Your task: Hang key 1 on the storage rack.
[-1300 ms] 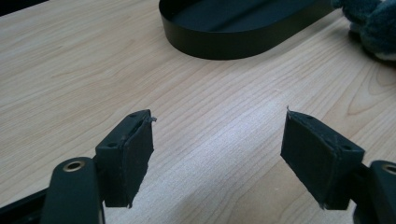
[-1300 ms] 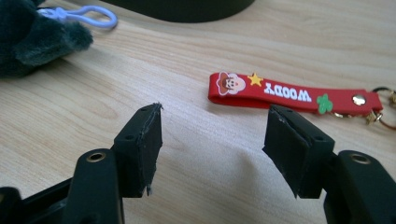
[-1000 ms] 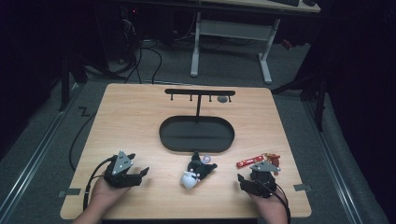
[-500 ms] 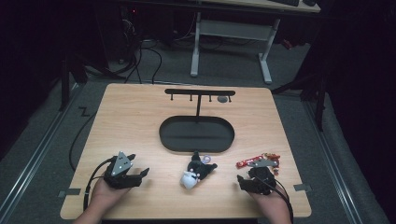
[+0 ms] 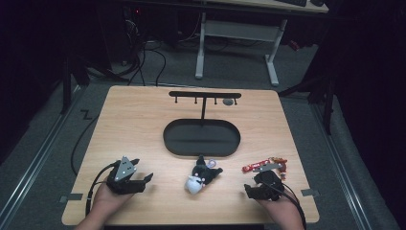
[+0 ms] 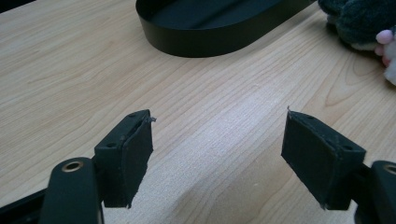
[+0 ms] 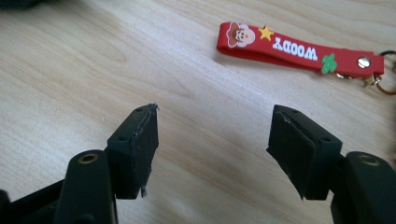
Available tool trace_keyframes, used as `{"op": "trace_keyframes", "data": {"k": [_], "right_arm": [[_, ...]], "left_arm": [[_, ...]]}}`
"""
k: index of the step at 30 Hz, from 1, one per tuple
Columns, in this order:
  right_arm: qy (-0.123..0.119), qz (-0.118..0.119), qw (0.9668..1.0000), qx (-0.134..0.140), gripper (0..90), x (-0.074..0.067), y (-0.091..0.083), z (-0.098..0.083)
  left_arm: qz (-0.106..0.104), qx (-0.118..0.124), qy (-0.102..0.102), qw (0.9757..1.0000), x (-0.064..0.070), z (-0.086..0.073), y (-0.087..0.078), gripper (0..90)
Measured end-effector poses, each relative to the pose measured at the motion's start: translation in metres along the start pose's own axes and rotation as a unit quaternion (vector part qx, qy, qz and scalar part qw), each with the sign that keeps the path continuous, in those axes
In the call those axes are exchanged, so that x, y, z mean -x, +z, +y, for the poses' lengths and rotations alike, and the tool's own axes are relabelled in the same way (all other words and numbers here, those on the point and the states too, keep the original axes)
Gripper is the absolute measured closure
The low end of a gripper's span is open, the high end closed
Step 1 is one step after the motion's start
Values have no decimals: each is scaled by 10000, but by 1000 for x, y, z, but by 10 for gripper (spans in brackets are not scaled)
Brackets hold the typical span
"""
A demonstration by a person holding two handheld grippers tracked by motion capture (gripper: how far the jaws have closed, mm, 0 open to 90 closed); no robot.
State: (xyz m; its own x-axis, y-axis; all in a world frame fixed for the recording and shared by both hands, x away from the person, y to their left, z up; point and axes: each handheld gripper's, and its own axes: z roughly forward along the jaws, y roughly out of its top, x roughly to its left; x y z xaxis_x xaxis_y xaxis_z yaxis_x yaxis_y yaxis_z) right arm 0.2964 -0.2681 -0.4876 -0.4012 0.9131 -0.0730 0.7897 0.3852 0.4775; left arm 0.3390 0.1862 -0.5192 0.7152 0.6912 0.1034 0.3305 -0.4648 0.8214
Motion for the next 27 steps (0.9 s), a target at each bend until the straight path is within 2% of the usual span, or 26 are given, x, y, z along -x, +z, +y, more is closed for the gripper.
{"op": "trace_keyframes", "data": {"k": [2, 6, 14, 27], "right_arm": [[7, 30, 9999, -154, 328, 2, -1, -1], [39, 72, 9996, -269, 323, 6, -3, -1], [130, 126, 9979, -622, 322, 24, -9, -4], [287, 43, 9961, -837, 320, 48, -15, -14]], "left_arm": [[-9, -13, 15, 10000, 0, 0, 0, 250], [-29, -30, 38, 10000, 1, 0, 0, 250], [-70, -72, 78, 9999, 2, -1, 1, 249], [-120, -138, 109, 9998, 3, -1, 3, 248]]}}
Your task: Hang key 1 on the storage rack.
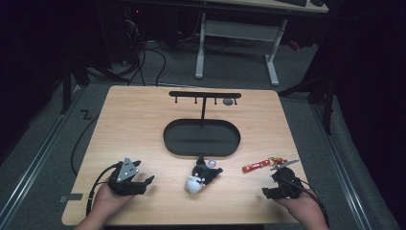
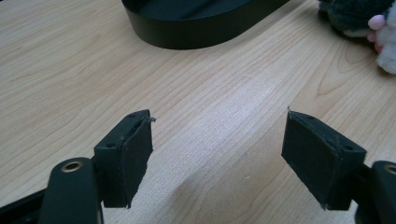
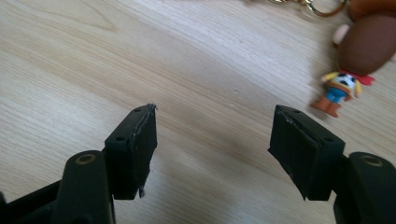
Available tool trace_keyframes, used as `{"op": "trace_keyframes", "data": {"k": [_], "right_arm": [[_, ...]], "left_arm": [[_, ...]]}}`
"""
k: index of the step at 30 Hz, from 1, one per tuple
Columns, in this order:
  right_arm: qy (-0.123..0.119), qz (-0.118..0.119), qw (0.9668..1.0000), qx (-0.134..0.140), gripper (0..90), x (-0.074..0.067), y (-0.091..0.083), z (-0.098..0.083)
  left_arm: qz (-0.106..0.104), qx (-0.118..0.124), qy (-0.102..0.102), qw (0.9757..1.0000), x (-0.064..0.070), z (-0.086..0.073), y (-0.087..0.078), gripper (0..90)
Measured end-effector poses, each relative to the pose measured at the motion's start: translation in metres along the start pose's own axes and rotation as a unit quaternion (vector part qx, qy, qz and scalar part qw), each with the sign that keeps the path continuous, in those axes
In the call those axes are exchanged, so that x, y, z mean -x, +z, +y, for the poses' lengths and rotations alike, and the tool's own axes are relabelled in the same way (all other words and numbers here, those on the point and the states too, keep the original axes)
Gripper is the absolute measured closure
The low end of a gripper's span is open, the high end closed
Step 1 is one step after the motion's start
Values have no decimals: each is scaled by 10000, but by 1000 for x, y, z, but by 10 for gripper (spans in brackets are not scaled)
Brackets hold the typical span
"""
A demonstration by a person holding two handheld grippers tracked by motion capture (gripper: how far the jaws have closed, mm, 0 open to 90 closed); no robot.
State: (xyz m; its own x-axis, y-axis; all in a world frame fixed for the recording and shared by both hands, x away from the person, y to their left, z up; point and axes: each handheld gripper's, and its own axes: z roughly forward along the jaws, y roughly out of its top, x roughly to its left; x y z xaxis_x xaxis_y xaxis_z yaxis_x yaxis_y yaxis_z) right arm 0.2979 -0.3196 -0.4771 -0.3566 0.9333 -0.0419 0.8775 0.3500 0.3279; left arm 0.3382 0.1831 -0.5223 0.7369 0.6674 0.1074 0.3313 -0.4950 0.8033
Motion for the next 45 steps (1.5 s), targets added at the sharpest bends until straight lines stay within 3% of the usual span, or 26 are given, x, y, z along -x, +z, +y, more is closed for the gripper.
{"op": "trace_keyframes", "data": {"k": [15, 26, 33, 37, 41, 45], "right_arm": [[143, -38, 9996, -243, 309, 23, -9, 2], [496, 169, 9973, -509, 258, 47, -8, 17], [442, 198, 9969, -615, 217, 55, -3, 30], [489, 147, 9965, -669, 232, 59, -1, 38], [593, 59, 9966, -574, 384, 66, 0, 47], [644, -60, 9963, -565, 463, 70, 3, 50]], "left_arm": [[-21, -41, 2, 10000, 1, -1, 2, 247], [-27, -89, 13, 10000, 0, -1, 2, 247], [-21, -97, 37, 9999, 0, -2, 3, 247], [-10, -100, 41, 9999, 0, -2, 3, 247], [7, -107, 58, 9999, 0, -2, 2, 247], [10, -125, 74, 9999, 0, -2, 2, 247]]}}
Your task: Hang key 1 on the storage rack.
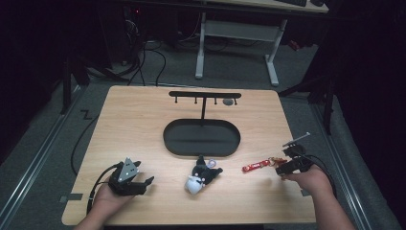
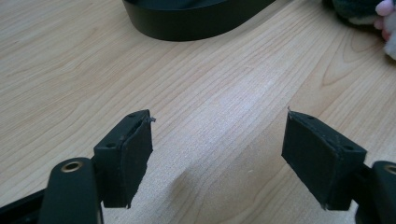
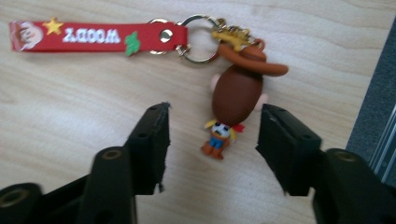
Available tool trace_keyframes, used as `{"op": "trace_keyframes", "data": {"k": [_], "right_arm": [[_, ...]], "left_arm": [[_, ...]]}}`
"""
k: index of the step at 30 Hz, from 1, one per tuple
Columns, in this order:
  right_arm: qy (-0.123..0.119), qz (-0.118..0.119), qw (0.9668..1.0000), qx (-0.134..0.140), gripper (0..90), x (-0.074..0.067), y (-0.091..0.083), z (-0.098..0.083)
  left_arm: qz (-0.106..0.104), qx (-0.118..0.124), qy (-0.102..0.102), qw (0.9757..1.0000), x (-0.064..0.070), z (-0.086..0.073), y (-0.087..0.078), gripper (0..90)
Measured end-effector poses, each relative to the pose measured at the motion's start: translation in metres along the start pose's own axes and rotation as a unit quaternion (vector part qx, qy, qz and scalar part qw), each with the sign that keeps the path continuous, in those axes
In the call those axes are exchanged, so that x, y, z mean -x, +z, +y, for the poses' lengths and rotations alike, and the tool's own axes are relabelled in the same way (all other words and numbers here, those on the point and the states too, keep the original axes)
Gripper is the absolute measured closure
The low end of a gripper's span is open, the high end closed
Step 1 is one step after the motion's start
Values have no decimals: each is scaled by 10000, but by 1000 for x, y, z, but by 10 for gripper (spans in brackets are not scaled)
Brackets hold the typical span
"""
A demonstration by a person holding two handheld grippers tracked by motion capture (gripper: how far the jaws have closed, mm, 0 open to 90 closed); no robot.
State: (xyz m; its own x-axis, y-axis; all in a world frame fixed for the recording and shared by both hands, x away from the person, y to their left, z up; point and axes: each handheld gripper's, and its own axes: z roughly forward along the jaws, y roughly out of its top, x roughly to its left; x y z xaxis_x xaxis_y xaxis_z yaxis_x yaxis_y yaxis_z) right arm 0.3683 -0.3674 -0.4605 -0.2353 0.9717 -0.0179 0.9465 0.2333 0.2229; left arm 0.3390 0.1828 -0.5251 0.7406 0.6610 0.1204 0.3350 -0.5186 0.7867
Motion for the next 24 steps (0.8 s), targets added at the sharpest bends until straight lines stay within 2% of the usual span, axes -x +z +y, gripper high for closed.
{"op": "trace_keyframes", "data": {"k": [2, 7, 24], "right_arm": [[59, -73, 10000, 8, 511, 3, 4, 4], [172, -112, 9998, -28, 535, 8, 9, 8], [312, -6, 9994, -115, 595, 14, 25, 14]], "left_arm": [[8, -17, 15, 10000, 0, 0, 0, 247], [14, -40, 22, 10000, 1, -1, 1, 247], [-15, -73, 78, 9999, 2, -1, 1, 247]]}}
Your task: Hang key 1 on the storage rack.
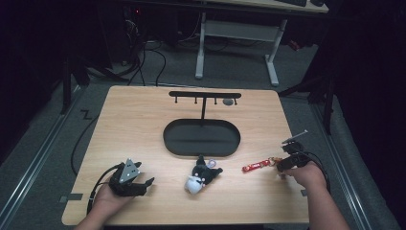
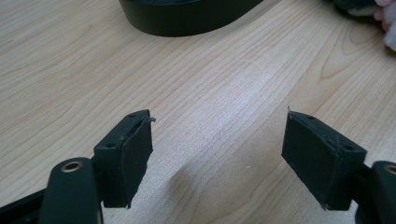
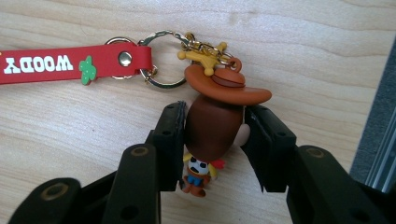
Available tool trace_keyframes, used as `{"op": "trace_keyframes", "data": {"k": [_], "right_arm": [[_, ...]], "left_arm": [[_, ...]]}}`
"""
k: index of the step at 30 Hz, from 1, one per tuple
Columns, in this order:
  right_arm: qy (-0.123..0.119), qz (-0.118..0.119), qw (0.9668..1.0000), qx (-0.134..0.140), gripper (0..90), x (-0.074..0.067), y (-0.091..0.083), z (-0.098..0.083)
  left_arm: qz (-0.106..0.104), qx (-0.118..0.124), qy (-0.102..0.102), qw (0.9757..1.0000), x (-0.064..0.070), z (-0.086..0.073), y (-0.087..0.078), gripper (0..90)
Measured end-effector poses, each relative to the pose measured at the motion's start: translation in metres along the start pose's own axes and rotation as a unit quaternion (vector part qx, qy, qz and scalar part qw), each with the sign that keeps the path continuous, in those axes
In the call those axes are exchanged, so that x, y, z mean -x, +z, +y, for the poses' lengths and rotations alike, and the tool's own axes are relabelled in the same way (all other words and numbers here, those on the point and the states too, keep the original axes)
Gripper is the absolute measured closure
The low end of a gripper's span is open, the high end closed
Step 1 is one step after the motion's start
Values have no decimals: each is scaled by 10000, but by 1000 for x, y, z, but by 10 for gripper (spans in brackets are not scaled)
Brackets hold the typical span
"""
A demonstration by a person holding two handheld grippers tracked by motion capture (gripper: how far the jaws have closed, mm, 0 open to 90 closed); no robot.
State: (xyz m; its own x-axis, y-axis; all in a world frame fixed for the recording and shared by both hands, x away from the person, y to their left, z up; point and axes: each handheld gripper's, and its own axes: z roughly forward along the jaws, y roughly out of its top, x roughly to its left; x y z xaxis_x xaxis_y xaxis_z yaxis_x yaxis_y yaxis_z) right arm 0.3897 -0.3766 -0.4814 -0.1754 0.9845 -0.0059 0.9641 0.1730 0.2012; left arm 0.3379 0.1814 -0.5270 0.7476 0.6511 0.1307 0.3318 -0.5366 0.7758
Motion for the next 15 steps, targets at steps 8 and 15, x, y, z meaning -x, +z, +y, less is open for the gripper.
{"op": "trace_keyframes", "data": {"k": [8, 15], "right_arm": [[-114, -62, 9999, -87, 618, -5, 7, 2], [-174, -120, 9998, -32, 634, -8, 5, 2]], "left_arm": [[-9, -1, 16, 10000, 0, 0, 1, 247], [-12, -10, 27, 10000, 1, 0, 0, 247]]}}
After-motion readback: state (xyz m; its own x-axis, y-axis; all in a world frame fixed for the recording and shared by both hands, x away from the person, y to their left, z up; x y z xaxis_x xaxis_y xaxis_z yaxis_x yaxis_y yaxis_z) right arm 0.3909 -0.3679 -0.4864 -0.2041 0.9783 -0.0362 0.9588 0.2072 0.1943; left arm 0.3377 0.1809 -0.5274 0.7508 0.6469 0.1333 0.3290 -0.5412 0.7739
